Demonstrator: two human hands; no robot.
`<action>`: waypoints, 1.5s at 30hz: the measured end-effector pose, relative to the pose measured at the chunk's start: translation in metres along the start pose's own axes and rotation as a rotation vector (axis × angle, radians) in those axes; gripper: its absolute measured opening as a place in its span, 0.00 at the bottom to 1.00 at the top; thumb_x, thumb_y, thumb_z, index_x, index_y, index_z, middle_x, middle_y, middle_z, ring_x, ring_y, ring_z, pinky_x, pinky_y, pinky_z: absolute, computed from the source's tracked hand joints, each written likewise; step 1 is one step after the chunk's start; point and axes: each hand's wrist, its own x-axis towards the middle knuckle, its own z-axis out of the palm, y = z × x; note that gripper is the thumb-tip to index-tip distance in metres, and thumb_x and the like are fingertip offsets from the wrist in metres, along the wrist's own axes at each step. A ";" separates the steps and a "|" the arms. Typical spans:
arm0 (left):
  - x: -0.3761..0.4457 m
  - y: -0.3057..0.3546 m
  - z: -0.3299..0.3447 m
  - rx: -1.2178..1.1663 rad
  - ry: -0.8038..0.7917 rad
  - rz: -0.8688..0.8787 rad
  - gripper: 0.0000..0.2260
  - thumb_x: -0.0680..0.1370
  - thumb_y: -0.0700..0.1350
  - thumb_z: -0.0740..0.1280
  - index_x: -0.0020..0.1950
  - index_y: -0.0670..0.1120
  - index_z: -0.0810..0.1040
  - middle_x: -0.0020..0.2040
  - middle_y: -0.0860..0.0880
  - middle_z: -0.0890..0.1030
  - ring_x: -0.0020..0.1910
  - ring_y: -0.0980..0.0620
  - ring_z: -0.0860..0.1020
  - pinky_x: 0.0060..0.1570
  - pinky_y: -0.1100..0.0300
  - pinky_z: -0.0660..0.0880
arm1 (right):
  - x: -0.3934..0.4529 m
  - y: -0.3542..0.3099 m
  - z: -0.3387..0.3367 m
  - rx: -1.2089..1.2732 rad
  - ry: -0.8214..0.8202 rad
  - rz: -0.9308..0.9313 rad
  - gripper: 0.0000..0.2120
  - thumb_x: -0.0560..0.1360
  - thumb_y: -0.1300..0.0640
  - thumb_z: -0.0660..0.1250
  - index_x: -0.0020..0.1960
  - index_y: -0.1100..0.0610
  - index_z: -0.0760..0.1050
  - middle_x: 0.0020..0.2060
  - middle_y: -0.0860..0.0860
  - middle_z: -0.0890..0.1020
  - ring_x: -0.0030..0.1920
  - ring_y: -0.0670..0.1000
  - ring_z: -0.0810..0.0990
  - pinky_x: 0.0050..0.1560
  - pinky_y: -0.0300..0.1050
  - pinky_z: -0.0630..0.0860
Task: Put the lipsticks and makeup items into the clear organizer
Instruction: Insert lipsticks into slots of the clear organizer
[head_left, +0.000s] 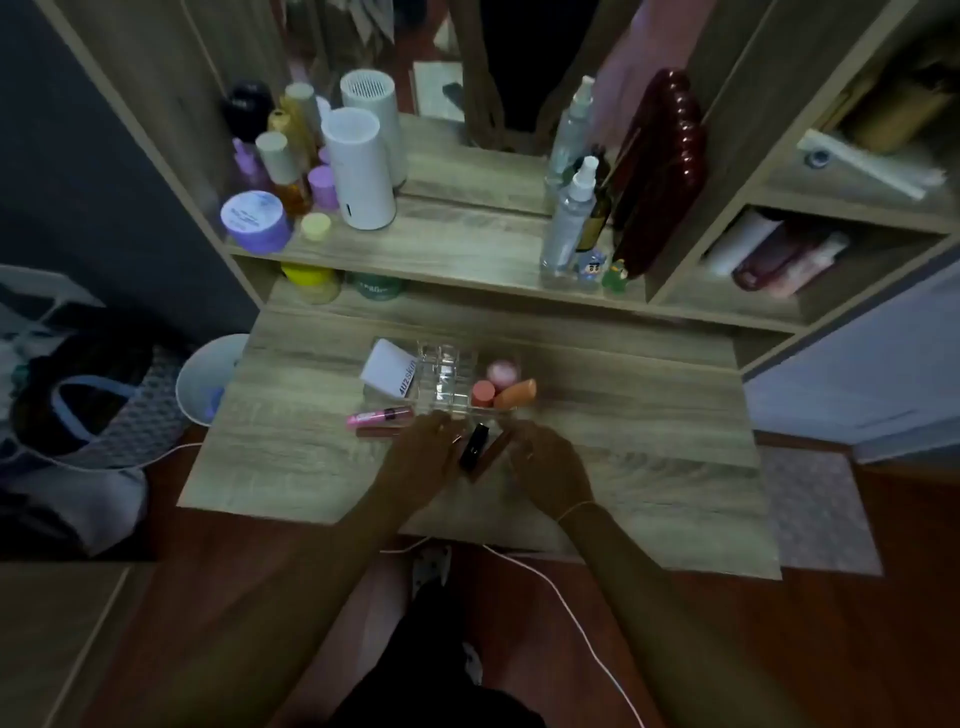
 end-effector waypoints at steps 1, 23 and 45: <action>0.001 -0.001 0.006 -0.016 0.001 0.012 0.11 0.74 0.36 0.69 0.55 0.39 0.78 0.50 0.37 0.81 0.46 0.38 0.80 0.45 0.48 0.78 | 0.002 -0.001 0.003 0.020 -0.025 0.020 0.19 0.76 0.59 0.59 0.66 0.49 0.72 0.56 0.57 0.81 0.54 0.57 0.78 0.55 0.51 0.76; 0.026 -0.002 0.036 -0.121 -0.118 0.025 0.21 0.73 0.42 0.66 0.66 0.41 0.68 0.55 0.39 0.76 0.41 0.40 0.79 0.32 0.49 0.78 | 0.009 0.004 0.034 -0.012 0.066 0.249 0.19 0.73 0.62 0.66 0.63 0.60 0.69 0.57 0.59 0.76 0.56 0.60 0.76 0.52 0.51 0.74; 0.088 -0.089 -0.058 -0.285 0.197 -0.044 0.13 0.74 0.40 0.68 0.58 0.45 0.75 0.54 0.44 0.80 0.54 0.43 0.76 0.54 0.48 0.69 | 0.093 -0.114 0.004 0.286 0.404 -0.045 0.11 0.72 0.62 0.71 0.53 0.55 0.78 0.44 0.51 0.85 0.43 0.49 0.83 0.51 0.54 0.80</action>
